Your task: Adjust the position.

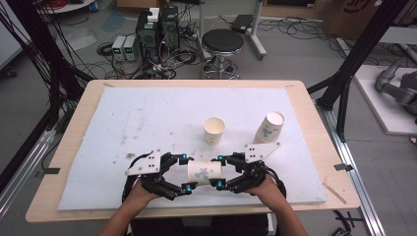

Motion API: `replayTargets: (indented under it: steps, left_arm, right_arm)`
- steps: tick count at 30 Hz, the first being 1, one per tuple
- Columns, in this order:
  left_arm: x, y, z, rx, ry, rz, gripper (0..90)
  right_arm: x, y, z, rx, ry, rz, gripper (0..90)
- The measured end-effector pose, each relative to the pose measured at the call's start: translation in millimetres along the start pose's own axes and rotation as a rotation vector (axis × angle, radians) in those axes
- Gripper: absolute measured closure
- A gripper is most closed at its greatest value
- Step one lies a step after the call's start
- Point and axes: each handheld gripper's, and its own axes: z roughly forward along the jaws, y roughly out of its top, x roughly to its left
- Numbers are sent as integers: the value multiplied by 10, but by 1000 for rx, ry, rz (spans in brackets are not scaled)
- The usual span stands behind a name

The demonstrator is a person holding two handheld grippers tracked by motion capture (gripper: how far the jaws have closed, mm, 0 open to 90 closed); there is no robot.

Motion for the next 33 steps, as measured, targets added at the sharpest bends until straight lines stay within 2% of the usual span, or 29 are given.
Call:
replayTargets:
  steps: [7,9,11,18,21,23,24,26,33]
  left_arm:
    - [0,37,-11,40,-3,-21,277]
    - [-7,59,-11,60,10,-24,282]
    - [-4,73,-19,80,9,-24,289]
    - [-9,170,-46,164,32,-18,296]
    - [6,249,-61,232,41,-1,296]
    - [16,300,-61,289,45,5,296]
    - [22,324,-57,323,52,10,296]
    - [40,368,-50,383,55,14,296]
    - [63,528,25,540,45,53,296]
  right_arm:
    - [0,-6,4,15,4,17,352]
    - [-3,-7,23,24,4,45,279]
    - [7,-2,44,38,-13,55,211]
    - [36,20,59,54,-64,34,208]
    - [51,47,53,61,-100,6,206]
    - [76,73,72,83,-159,-20,192]
    - [94,84,87,99,-165,-21,192]
    - [118,102,115,125,-201,-56,191]
    - [173,121,231,229,-238,-135,192]
